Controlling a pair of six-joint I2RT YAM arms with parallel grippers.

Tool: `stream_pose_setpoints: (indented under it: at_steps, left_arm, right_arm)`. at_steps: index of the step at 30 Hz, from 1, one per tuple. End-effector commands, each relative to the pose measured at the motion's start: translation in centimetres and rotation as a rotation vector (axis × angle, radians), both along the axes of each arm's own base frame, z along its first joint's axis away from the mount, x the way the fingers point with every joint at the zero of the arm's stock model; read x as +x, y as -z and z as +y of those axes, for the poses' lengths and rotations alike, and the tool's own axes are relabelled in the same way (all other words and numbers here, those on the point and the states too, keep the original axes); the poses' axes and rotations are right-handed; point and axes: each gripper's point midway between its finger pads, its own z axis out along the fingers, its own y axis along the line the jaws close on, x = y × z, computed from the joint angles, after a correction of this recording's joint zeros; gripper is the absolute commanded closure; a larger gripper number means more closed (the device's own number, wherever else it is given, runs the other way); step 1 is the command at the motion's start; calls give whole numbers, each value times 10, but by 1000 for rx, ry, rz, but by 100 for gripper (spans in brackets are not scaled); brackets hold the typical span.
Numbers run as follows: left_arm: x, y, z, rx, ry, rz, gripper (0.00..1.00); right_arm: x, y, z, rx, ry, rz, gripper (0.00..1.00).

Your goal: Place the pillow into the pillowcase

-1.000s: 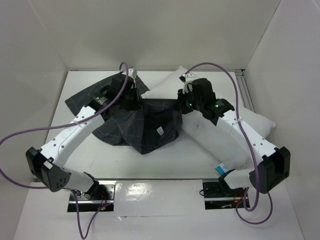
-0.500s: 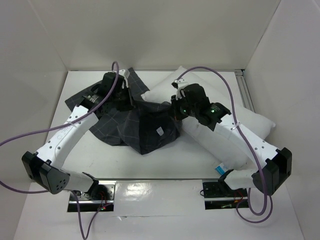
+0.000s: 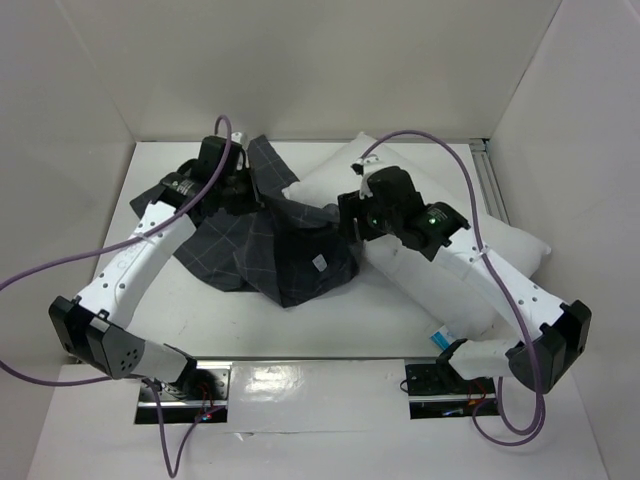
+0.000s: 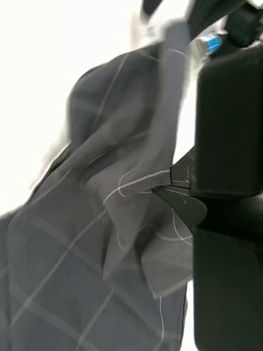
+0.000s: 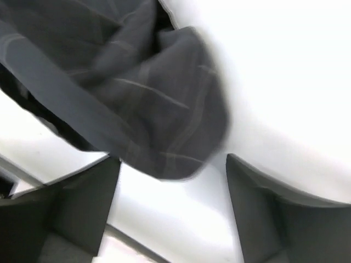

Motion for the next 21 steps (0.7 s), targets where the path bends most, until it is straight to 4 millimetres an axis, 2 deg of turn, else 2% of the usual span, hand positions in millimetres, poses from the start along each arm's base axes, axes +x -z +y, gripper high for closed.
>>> stream_pose_setpoints:
  at_steps: [1,2,3,4,5,6,9,10,11,13,14,16,17,19,20,21]
  left_arm:
    - [19,-14,23,6,-100,-32,100]
    - [20,-18,22,2,-100,-42,100]
    - [22,-18,22,1,-100,-42,100]
    - [22,-18,20,-4,-93,-40,100]
    - [25,-21,19,-6,-93,-44,100]
    - [26,-27,18,-12,-93,-58,100]
    - [26,-37,13,-23,-69,-80,100]
    - [27,-33,12,-20,-69,-71,100]
    - [26,-38,8,-24,-58,-81,100]
    - [27,-37,6,-16,-56,-75,100]
    - [26,-40,2,-15,-49,-86,100]
    - [25,-33,0,14,-42,-62,100]
    - [26,-37,2,15,-49,-74,100]
    - [25,-36,2,19,-49,-65,100]
    - [25,-35,-4,15,-33,-60,100]
    - [25,-35,-8,17,-24,-55,100]
  right_arm:
    - [0,-41,-31,-41,109,-71,11]
    - [5,-56,-37,-39,155,-106,6]
    - [6,-61,-43,-52,177,-116,2]
    - [9,-68,-50,-52,218,-131,0]
    - [17,-75,-50,-55,237,-147,0]
    - [26,-75,-61,-80,288,-149,0]
    - [55,-65,-71,-116,378,-122,0]
    - [63,-58,-73,-131,393,-107,0]
    - [76,-38,-70,-164,395,-60,0]
    - [97,-26,-76,-170,438,-40,0]
    - [109,-2,-76,-212,447,9,0]
    - [129,14,-80,-221,505,20,0]
    - [138,43,-76,-253,508,70,0]
    - [149,75,-84,-291,543,117,0]
    - [152,93,-88,-310,552,143,2]
    - [157,114,-91,-331,558,170,14]
